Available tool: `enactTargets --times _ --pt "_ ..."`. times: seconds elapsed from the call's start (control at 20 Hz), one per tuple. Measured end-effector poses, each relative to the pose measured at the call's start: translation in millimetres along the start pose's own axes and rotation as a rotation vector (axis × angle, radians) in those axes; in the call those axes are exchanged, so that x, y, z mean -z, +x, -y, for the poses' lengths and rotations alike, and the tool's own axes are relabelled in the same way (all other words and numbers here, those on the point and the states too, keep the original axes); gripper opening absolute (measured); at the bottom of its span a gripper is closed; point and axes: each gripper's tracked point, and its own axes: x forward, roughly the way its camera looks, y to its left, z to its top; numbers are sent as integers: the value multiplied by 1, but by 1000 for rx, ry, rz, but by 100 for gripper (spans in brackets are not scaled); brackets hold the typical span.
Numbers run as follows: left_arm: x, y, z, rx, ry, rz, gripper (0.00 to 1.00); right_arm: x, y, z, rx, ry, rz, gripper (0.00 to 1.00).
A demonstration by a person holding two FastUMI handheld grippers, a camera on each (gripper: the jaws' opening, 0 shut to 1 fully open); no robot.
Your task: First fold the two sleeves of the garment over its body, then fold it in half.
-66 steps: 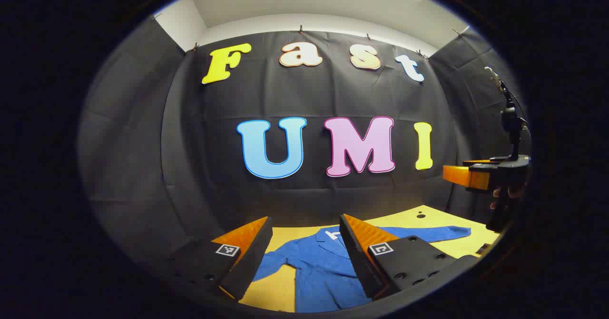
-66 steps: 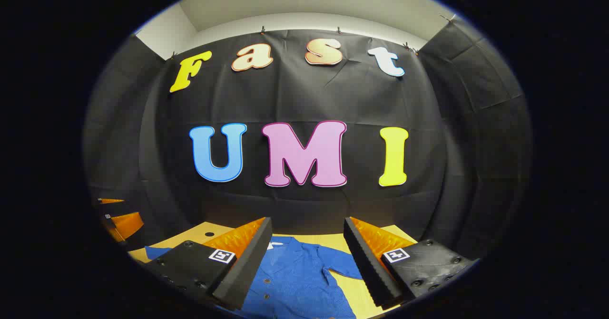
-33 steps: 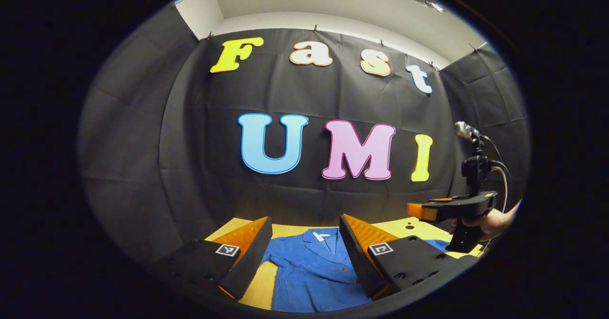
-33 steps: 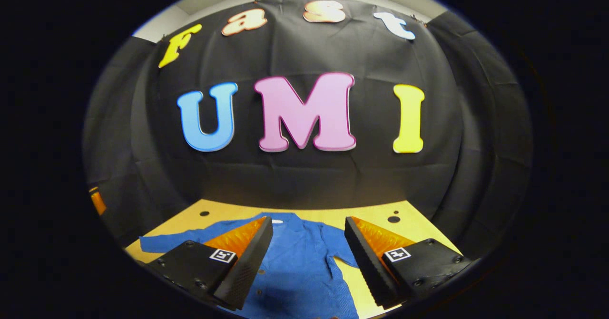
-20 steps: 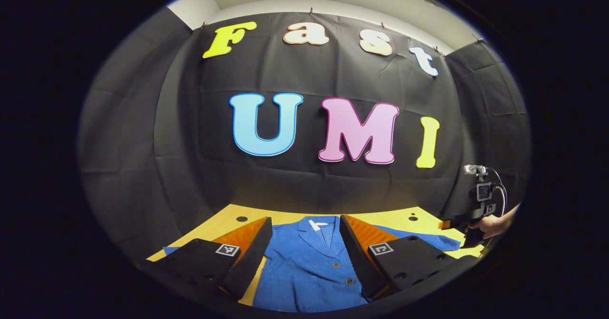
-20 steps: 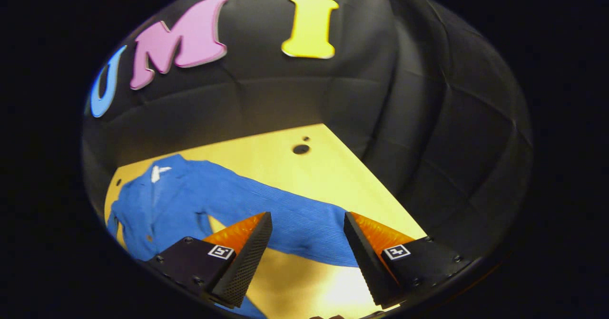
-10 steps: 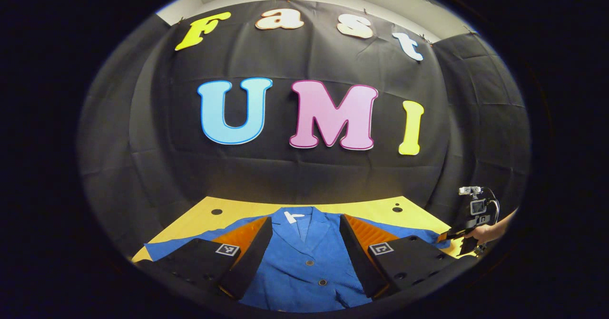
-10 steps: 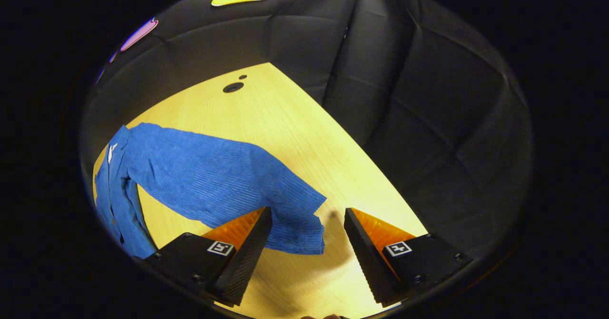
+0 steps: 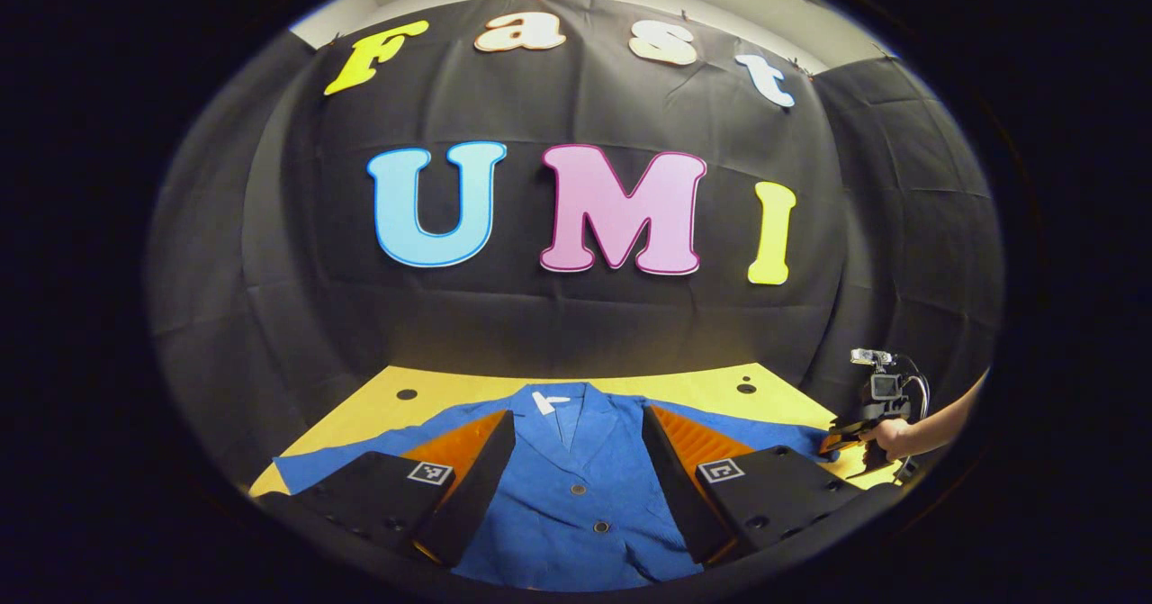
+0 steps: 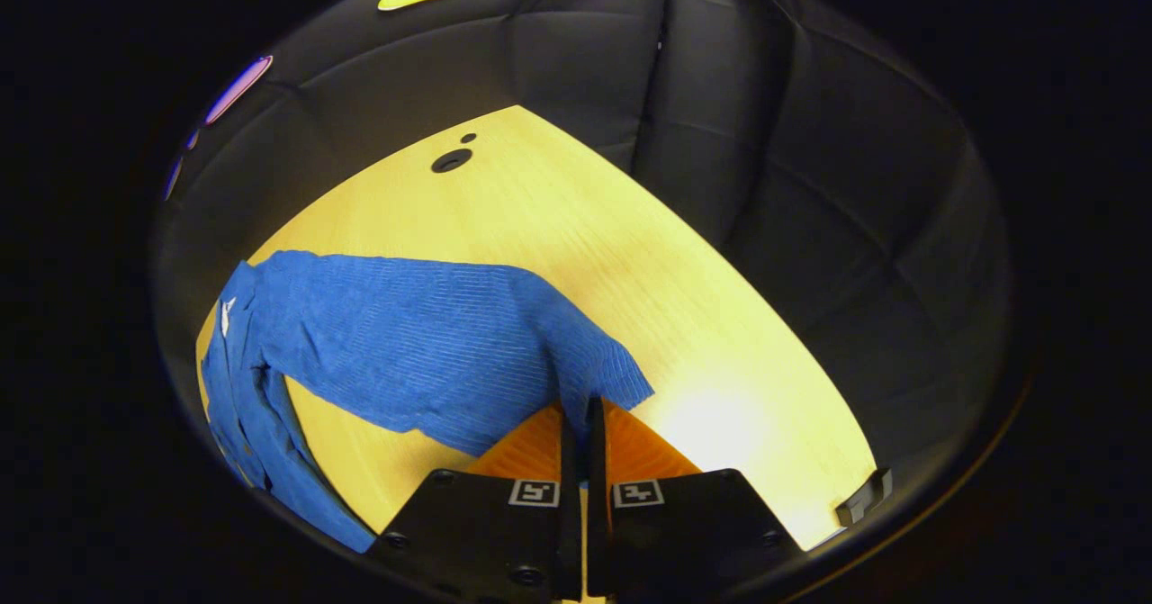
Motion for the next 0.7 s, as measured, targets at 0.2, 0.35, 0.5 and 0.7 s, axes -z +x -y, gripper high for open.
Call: enactTargets --times 0.2,0.35,0.5,0.7 --pt "1 -13 -27 -43 -8 3 81 -41 -33 -67 -102 -96 179 5" --pt "5 -21 -51 -75 -27 4 81 -49 -56 -130 -187 -196 205 5" --pt "11 -30 -69 -102 -51 3 81 -51 -79 -209 -319 -209 223 5" --pt "15 -48 -96 -144 -47 15 81 -30 -99 -318 -466 -290 188 5"
